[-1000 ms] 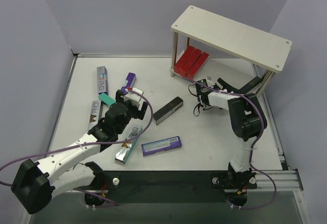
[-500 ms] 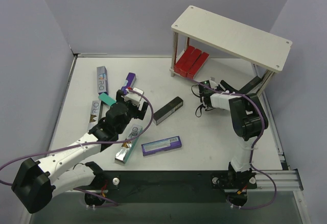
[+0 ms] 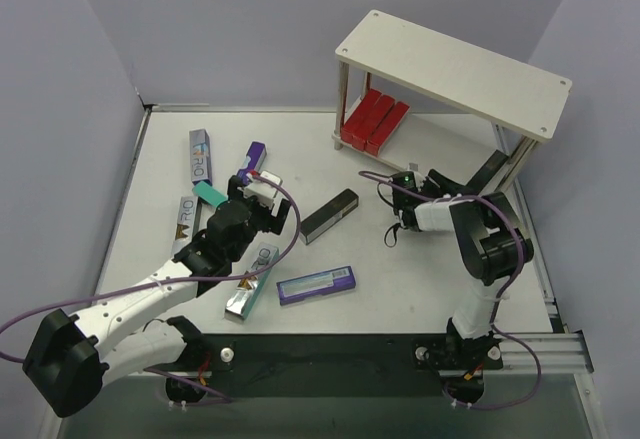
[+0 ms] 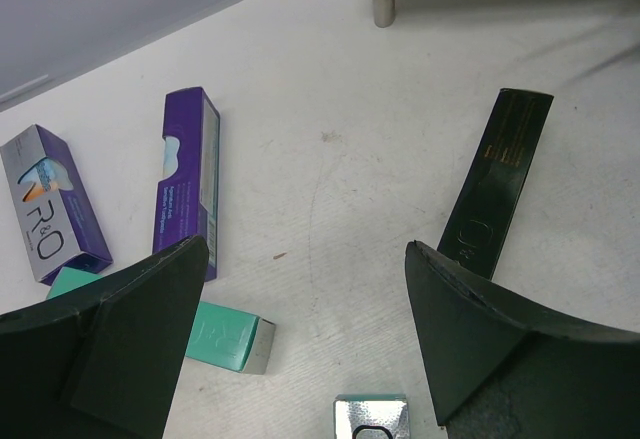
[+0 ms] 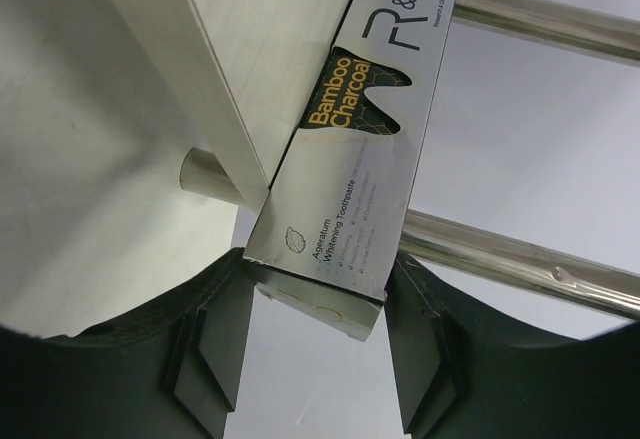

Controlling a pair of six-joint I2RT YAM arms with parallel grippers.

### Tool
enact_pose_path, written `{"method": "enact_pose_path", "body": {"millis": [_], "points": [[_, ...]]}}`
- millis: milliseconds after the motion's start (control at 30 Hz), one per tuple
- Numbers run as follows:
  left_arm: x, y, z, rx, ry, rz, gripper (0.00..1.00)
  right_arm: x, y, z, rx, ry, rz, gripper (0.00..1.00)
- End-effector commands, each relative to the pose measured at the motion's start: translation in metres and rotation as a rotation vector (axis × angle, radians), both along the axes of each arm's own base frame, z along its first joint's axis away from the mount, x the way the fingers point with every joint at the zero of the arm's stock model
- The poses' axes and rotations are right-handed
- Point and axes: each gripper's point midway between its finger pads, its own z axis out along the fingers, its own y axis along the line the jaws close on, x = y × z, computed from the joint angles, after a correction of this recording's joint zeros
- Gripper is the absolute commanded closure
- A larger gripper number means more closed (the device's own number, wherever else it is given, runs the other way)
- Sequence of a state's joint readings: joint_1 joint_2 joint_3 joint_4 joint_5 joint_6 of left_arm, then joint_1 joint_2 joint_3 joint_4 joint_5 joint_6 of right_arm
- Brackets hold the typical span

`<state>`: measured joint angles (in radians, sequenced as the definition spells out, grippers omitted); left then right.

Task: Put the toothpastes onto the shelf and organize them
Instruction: Adjust the toothpaste on the shelf.

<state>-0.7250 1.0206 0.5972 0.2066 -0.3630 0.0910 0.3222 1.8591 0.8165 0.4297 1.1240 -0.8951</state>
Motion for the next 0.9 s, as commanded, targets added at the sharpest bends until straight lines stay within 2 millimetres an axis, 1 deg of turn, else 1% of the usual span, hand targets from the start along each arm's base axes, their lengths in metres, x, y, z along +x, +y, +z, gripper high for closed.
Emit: {"method": "enact_pose_path", "body": {"millis": [0, 200, 333, 500, 567, 600, 667, 700, 733, 867], "points": [[0.003, -0.008, 0.027, -0.044, -0.06, -0.017, 0.09, 0.005, 0.007, 0.005, 0.049, -0.026, 0.096, 0.56], [0.004, -0.009, 0.024, -0.037, -0.052, -0.017, 0.09, 0.012, 0.002, 0.01, 0.073, -0.038, 0.12, 0.55], [0.004, -0.009, 0.021, -0.033, -0.047, -0.018, 0.09, 0.016, -0.005, 0.009, 0.089, -0.032, 0.122, 0.54], [0.005, -0.01, 0.018, -0.025, -0.043, -0.016, 0.09, 0.015, -0.012, 0.005, 0.101, -0.002, 0.112, 0.5], [0.005, -0.01, 0.017, -0.022, -0.043, -0.013, 0.09, 0.017, -0.013, 0.005, 0.103, 0.001, 0.107, 0.46], [0.006, -0.009, 0.016, -0.019, -0.041, -0.01, 0.09, 0.017, -0.013, 0.005, 0.104, 0.003, 0.102, 0.41], [0.006, -0.01, 0.015, -0.019, -0.039, -0.015, 0.09, 0.018, -0.014, 0.005, 0.108, 0.0, 0.087, 0.39], [0.006, -0.011, 0.015, -0.018, -0.04, -0.016, 0.09, 0.017, -0.014, 0.006, 0.107, -0.003, 0.083, 0.36], [0.006, -0.011, 0.016, -0.02, -0.041, -0.015, 0.09, 0.017, -0.014, 0.007, 0.108, -0.009, 0.082, 0.29], [0.006, -0.011, 0.013, -0.014, -0.037, -0.013, 0.09, 0.017, -0.014, 0.012, 0.11, -0.016, 0.059, 0.24]]}}
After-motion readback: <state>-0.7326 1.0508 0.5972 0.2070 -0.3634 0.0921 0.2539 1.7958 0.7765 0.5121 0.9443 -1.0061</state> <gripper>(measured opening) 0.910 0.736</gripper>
